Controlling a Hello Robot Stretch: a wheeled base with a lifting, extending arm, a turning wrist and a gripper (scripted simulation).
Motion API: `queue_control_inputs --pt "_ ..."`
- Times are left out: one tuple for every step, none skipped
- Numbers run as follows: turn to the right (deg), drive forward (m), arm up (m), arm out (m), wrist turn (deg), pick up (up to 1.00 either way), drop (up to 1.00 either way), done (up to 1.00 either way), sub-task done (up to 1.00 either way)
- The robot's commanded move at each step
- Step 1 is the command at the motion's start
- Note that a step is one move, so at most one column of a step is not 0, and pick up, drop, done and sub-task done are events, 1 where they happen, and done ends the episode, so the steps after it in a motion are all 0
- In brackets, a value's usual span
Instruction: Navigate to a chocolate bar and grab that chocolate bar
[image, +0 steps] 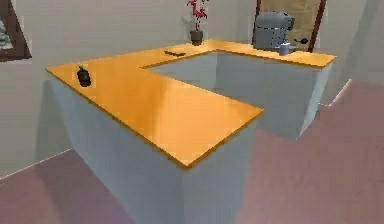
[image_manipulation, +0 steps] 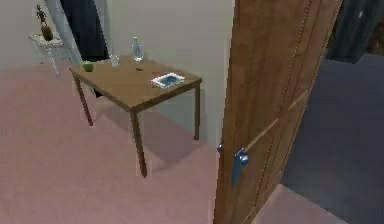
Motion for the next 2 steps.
queue_control_inputs --pt "-33.0 0.0 0.0 0.0 0.0 0.0 0.0 0.0 0.0" --pt "0.0 0.05 0.0 0.0 0.0 0.0 0.0 0.0 0.0"
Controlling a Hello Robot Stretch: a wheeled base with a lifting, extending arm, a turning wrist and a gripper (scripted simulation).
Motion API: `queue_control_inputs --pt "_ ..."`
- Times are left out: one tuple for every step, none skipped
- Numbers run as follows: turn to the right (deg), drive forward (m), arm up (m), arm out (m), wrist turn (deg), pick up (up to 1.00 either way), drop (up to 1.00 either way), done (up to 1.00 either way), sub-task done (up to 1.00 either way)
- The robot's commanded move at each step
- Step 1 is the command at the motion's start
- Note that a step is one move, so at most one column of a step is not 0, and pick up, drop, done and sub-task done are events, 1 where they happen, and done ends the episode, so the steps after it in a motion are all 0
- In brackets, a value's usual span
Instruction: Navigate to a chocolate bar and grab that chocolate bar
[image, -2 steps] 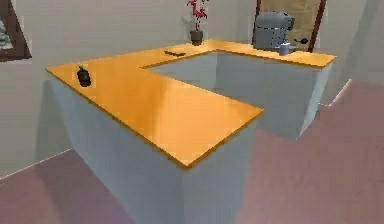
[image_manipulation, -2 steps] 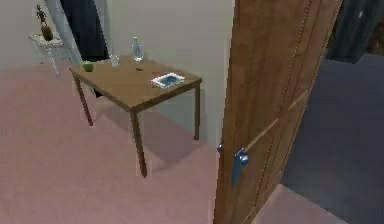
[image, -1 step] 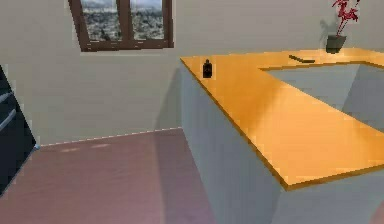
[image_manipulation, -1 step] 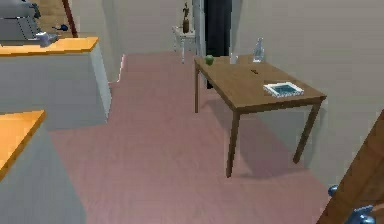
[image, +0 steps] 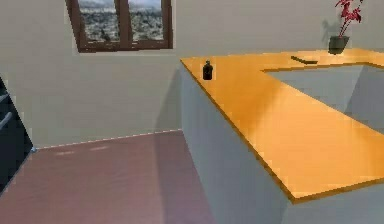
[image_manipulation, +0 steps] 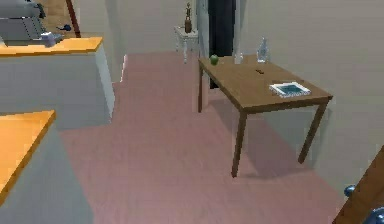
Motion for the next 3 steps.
queue_control_inputs --pt "45.0 0.0 0.0 0.0 0.0 0.0 0.0 0.0 0.0" --pt "30.0 0.0 0.0 0.0 0.0 0.0 0.0 0.0 0.0" --pt "0.0 1.0 0.0 0.0 0.0 0.0 0.0 0.0 0.0"
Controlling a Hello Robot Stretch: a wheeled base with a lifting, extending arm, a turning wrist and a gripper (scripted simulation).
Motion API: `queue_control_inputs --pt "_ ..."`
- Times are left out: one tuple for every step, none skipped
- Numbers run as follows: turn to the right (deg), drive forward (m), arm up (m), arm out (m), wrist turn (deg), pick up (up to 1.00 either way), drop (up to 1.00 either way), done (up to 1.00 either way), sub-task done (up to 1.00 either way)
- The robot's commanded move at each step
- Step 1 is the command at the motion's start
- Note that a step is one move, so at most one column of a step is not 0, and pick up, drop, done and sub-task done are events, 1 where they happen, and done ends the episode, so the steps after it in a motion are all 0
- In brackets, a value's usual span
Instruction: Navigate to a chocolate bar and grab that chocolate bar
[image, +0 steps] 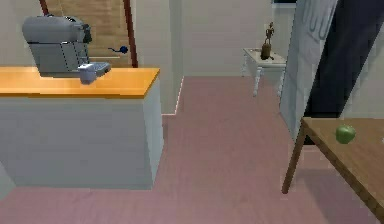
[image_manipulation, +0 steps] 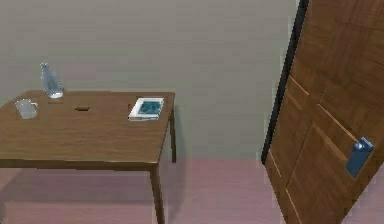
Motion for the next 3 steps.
queue_control_inputs --pt "6.0 0.0 0.0 0.0 0.0 0.0 0.0 0.0 0.0" --pt "0.0 0.2 0.0 0.0 0.0 0.0 0.0 0.0 0.0" --pt "-45.0 0.0 0.0 0.0 0.0 0.0 0.0 0.0 0.0"
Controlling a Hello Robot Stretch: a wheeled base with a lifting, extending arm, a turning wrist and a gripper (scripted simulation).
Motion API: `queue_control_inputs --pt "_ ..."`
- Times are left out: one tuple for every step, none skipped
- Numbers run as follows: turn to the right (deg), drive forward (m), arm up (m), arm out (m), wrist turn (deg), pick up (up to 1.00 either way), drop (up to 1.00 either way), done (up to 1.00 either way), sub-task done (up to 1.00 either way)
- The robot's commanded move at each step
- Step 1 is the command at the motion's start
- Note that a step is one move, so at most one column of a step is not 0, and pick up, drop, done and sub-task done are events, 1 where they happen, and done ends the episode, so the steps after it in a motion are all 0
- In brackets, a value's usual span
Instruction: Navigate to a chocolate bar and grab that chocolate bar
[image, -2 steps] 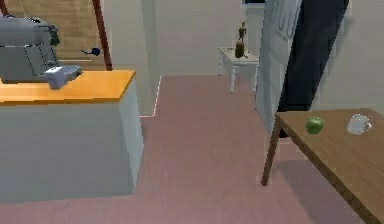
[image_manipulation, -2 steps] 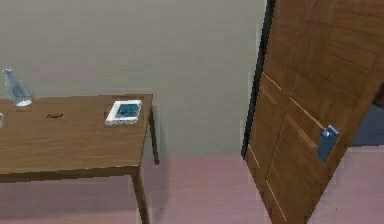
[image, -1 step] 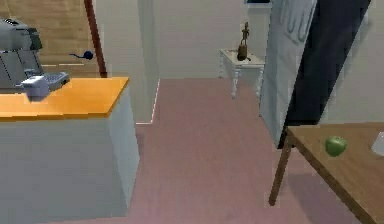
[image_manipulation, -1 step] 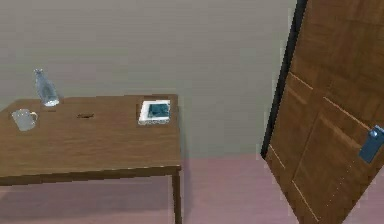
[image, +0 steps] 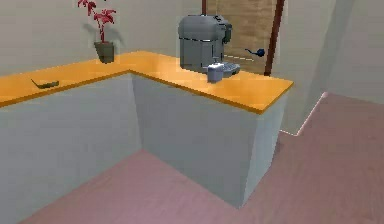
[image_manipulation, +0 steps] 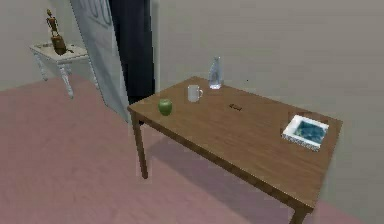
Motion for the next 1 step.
queue_control_inputs --pt "-9.0 0.0 0.0 0.0 0.0 0.0 0.0 0.0 0.0"
